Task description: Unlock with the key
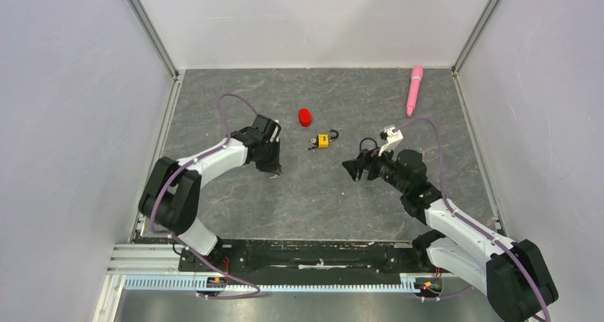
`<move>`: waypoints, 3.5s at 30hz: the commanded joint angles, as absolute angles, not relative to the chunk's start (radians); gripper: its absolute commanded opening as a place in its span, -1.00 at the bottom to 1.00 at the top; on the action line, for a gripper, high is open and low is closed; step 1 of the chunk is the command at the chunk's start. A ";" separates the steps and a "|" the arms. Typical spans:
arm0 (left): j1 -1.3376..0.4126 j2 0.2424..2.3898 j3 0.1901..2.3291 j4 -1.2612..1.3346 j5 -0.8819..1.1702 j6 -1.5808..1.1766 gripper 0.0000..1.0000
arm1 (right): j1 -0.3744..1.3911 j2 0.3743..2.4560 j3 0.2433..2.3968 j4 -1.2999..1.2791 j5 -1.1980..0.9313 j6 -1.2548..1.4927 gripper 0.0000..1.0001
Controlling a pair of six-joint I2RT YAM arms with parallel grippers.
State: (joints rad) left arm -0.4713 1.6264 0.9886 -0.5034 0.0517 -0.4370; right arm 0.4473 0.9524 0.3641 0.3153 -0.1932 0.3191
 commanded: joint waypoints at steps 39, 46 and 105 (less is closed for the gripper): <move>-0.759 1.432 0.889 -0.572 -0.135 -0.461 0.07 | 0.557 0.989 0.305 0.545 -0.405 0.319 0.68; -0.764 1.571 0.949 -0.585 -0.123 -0.396 -0.02 | 0.557 0.980 0.302 0.531 -0.398 0.308 0.68; -0.774 1.159 0.762 -0.092 0.505 -0.506 -0.96 | 0.606 1.213 0.248 1.125 -0.688 0.678 -0.20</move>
